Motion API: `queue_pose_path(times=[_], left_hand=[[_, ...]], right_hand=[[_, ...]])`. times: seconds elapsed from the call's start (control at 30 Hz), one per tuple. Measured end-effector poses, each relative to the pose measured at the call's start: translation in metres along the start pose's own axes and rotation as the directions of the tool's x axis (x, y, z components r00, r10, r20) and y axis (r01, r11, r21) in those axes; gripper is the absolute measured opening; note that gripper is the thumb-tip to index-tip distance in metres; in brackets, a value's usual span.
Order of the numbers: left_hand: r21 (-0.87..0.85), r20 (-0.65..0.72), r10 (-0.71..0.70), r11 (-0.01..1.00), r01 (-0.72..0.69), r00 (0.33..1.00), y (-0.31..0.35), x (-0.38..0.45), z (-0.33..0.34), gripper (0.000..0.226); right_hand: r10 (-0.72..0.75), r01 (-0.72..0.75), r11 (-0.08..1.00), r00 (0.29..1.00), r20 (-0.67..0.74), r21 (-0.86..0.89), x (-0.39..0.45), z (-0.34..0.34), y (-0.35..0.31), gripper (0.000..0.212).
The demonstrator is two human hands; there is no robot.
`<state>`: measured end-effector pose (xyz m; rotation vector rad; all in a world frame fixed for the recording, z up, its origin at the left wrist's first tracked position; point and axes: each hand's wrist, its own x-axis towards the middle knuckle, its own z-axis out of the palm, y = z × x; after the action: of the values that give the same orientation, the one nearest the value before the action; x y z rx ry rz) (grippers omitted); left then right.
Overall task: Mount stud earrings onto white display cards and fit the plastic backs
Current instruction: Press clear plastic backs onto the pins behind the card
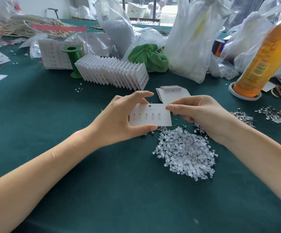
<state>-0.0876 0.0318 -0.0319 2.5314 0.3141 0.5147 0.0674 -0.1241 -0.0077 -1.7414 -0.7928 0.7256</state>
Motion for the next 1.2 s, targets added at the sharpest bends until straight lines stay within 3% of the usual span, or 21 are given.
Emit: queue_pose_path(times=[0.23, 0.73, 0.9, 1.2], left_hand=[[-0.02, 0.017, -0.011, 1.0, 0.012, 1.0, -0.0006, -0.0008, 0.0016, 0.073], [-0.037, -0.017, -0.005, 0.999, 0.005, 1.0, 0.0005, -0.0015, 0.0013, 0.075], [-0.046, -0.034, -0.007, 0.999, 0.006, 0.999, -0.0009, -0.0011, -0.0002, 0.076], [-0.045, -0.025, 0.026, 0.999, -0.028, 0.999, 0.0037, -0.0032, 0.0005, 0.075]], right_hand=[[-0.069, 0.069, 0.998, 0.998, 0.01, -0.013, -0.0014, 0.0034, 0.0016, 0.005], [-0.011, 0.011, 1.0, 1.0, -0.005, 0.028, -0.0018, 0.0044, 0.0035, 0.004], [-0.001, 0.004, 0.997, 0.999, -0.041, 0.073, -0.002, 0.0028, 0.0001, 0.015], [0.122, -0.145, 0.984, 0.973, 0.195, 0.106, -0.0063, 0.0015, -0.004, 0.024]])
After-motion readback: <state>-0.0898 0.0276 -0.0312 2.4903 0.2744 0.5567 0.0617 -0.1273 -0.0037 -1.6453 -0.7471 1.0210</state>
